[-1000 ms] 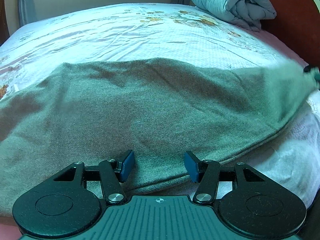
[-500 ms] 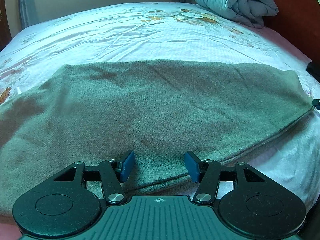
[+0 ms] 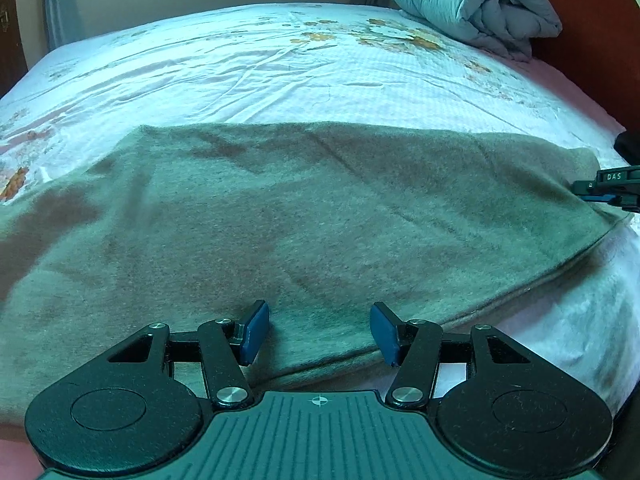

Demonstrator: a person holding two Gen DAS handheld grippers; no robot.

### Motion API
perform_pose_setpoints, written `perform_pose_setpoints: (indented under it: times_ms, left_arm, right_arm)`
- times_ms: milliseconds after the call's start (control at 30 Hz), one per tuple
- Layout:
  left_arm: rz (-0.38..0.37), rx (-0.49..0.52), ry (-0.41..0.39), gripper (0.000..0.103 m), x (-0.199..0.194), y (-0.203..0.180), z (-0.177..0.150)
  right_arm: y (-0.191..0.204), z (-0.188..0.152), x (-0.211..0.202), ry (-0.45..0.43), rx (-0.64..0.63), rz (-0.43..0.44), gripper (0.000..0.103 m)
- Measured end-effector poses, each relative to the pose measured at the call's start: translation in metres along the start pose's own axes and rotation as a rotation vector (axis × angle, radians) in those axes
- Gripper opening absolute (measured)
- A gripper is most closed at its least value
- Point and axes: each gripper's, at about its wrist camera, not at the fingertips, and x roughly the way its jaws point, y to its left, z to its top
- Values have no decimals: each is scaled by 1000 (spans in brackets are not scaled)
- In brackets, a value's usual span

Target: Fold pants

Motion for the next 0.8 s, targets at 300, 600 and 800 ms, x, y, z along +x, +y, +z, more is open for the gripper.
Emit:
perform_pose_setpoints:
  times_ms: [300, 600, 800]
  left_arm:
    - [22, -27, -39, 57, -11, 15, 9]
    - [-60, 16, -76, 57, 6, -26, 41]
    - [-167, 138, -84, 57, 16, -94, 45]
  right_arm:
    - [-31, 2, -43, -94, 40, -102, 18]
    - [-5, -1, -33, -23, 157, 29, 20]
    - [-53, -13, -49, -26, 288, -39, 26]
